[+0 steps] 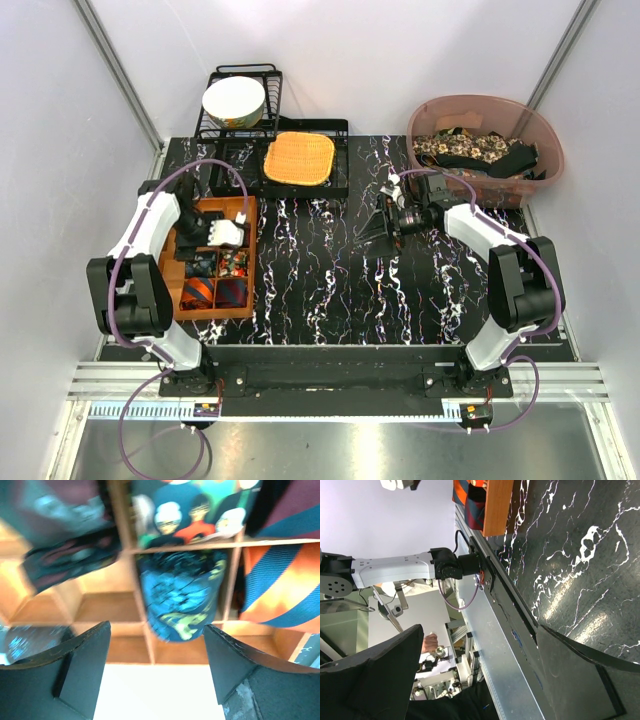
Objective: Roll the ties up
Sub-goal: Reset both arms
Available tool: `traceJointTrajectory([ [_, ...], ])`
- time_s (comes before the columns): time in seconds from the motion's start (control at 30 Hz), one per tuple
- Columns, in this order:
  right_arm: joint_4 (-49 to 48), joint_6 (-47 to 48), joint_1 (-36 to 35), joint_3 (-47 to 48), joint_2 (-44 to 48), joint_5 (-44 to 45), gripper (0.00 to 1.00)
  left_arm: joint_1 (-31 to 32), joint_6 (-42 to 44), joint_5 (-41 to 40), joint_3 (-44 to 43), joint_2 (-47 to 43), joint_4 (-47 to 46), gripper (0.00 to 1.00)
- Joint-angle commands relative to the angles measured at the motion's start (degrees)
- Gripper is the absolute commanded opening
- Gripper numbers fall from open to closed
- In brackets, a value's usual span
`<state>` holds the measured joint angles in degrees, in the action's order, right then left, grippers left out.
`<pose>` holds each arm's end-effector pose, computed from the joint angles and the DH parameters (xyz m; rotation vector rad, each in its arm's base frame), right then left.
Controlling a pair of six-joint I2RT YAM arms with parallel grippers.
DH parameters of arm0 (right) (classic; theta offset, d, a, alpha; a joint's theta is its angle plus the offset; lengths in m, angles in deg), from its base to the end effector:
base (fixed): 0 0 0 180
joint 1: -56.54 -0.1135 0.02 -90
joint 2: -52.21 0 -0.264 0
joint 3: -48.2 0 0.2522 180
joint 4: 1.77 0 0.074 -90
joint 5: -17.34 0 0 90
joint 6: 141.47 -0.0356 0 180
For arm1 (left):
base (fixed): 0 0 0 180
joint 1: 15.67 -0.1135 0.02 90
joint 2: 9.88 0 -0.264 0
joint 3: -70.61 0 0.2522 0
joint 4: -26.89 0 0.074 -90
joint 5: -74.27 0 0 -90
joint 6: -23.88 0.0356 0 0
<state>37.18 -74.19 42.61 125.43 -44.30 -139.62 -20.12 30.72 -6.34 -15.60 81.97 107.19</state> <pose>0.3166 0.1123 0.2178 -0.2713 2.4713 1.7526 0.2868 0.0165 0.2437 2.1488 2.0491 -0.0733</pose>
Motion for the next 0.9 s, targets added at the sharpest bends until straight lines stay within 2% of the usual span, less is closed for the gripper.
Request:
traceJointTrajectory([
  [0.0,1.6,2.3,1.5,3.7,3.6,-0.4,1.00,0.1,-4.1,1.8,-5.7,-3.3,0.5,0.79],
  [0.13,7.3,6.0,3.4,5.9,5.5,1.6,1.00,0.2,-11.2,6.7,-10.3,-5.5,1.5,0.82],
  [0.17,8.6,8.3,3.9,6.9,6.1,2.5,1.00,0.5,-16.2,7.7,-11.5,-5.8,1.6,0.83],
  [0.23,11.7,10.3,5.8,7.7,8.1,4.9,1.00,0.8,-21.8,11.4,-14.6,-7.2,1.8,0.91],
  [0.27,12.8,12.2,6.5,8.3,8.9,6.0,1.00,1.0,-27.5,12.9,-15.3,-7.9,1.8,0.99],
  [0.33,15.1,13.7,8.7,8.7,11.3,9.7,1.00,1.4,-33.3,18.1,-17.3,-10.1,1.4,0.99],
  [0.37,15.9,15.1,9.4,8.8,12.3,10.7,1.00,1.5,-41.6,19.5,-17.6,-11.0,0.4,0.99],
  [0.53,19.7,18.7,13.1,6.9,18.3,20.6,1.00,4.1,-70.1,24.2,-16.7,-15.0,-8.1,0.99],
  [0.6,20.2,19.5,13.5,5.5,21.3,26.2,1.00,4.2,-75.2,26.1,-13.0,-16.5,-11.2,0.99],
  [0.63,20.7,19.7,13.7,4.7,22.5,28.4,1.00,4.2,-78.5,24.6,-10.8,-17.5,-13.6,0.99],
  [0.67,20.9,20.6,13.7,2.7,23.7,30.2,1.00,4.2,-85.9,22.7,-6.0,-20.5,-18.7,0.99],
  [0.7,21.2,21.0,13.7,1.6,26.3,33.4,1.00,4.2,-88.4,21.0,-3.5,-22.0,-20.6,0.99],
  [0.87,22.9,24.6,15.1,-3.2,31.7,41.6,1.00,4.3,-95.0,12.6,9.7,-29.5,-25.1,0.99],
])
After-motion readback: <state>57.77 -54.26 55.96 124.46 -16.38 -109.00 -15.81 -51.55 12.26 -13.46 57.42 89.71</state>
